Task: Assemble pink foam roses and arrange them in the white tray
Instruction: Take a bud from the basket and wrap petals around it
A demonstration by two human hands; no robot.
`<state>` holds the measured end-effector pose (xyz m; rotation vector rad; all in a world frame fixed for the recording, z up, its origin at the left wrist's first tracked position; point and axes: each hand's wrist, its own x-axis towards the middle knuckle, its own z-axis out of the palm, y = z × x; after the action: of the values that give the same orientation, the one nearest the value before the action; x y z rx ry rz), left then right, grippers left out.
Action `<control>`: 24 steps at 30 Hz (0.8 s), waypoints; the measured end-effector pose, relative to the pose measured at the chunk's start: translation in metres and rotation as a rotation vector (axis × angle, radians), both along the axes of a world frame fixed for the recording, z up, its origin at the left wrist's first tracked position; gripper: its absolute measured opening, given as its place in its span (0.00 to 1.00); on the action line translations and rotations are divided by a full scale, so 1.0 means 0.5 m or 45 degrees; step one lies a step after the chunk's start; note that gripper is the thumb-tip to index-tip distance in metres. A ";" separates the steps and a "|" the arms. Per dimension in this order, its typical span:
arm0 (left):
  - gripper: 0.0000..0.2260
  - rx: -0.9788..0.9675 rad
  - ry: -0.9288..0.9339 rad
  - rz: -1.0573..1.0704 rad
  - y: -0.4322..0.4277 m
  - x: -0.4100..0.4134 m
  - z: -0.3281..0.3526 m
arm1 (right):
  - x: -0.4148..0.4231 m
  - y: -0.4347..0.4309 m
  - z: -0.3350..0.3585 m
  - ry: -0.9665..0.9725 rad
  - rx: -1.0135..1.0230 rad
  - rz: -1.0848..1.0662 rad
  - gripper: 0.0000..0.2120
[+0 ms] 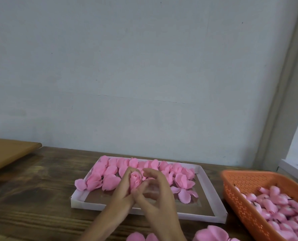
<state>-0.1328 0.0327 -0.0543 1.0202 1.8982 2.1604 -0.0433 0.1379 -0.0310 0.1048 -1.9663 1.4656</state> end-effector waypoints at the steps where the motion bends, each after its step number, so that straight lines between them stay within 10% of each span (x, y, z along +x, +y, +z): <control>1: 0.12 -0.030 -0.011 -0.015 -0.002 0.004 0.001 | -0.002 0.001 0.000 -0.037 -0.085 0.031 0.22; 9: 0.11 -0.143 -0.009 0.004 -0.006 0.024 0.007 | -0.012 0.015 0.012 -0.083 -0.488 0.212 0.10; 24: 0.19 -0.316 0.133 0.152 -0.011 0.010 -0.001 | -0.011 0.028 -0.011 0.100 0.200 -0.260 0.17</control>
<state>-0.1276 0.0273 -0.0547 1.0131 2.2592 1.8968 -0.0486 0.1517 -0.0367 0.0283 -1.9634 1.1604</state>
